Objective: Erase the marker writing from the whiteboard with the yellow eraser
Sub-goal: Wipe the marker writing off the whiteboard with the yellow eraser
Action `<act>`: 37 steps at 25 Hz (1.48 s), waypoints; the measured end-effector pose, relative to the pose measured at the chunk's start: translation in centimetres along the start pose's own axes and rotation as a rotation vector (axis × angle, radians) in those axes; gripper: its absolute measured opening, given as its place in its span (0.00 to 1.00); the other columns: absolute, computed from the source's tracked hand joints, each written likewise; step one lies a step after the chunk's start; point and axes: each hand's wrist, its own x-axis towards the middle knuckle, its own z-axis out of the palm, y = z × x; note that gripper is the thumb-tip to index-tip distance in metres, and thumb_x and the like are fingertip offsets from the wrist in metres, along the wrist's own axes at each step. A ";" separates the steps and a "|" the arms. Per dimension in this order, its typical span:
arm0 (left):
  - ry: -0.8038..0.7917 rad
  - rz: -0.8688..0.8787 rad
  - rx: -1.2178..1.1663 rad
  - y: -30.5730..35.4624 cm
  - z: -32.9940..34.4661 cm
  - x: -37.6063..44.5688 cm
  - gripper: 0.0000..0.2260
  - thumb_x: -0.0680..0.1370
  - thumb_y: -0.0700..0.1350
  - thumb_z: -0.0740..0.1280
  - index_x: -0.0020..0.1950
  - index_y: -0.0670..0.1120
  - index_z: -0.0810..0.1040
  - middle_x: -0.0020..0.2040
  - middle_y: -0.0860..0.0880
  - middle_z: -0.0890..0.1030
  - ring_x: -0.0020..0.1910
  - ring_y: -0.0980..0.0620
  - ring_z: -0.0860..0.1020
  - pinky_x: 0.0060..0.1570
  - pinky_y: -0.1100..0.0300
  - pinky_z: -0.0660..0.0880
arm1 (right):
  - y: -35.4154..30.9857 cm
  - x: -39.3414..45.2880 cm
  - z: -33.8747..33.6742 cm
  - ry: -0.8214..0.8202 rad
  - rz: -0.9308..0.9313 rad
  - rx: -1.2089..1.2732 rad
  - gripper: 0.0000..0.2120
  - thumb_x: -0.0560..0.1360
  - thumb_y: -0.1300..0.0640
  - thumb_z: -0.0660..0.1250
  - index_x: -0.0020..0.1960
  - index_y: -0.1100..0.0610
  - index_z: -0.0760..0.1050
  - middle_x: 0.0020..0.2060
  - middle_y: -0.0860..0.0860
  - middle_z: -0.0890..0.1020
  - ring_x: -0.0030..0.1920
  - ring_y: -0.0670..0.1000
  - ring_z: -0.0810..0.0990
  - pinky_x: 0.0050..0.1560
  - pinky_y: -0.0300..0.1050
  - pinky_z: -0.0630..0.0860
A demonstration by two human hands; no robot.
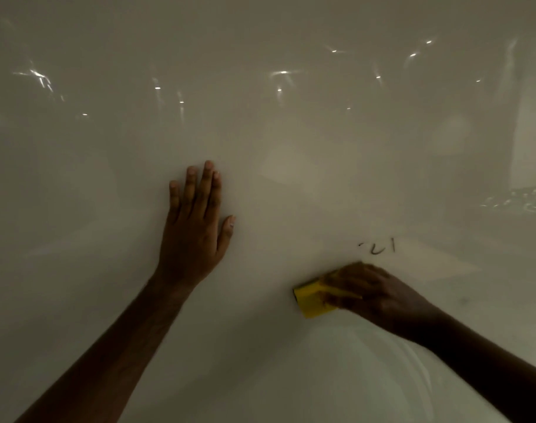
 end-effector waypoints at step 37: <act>0.011 -0.028 -0.118 6.1 0.9 3.0 0.34 0.88 0.56 0.56 0.87 0.37 0.54 0.88 0.37 0.53 0.87 0.33 0.50 0.86 0.39 0.44 | 3.6 -5.2 -3.8 0.065 0.261 -0.101 0.20 0.84 0.53 0.68 0.76 0.48 0.76 0.76 0.51 0.76 0.69 0.60 0.80 0.68 0.56 0.75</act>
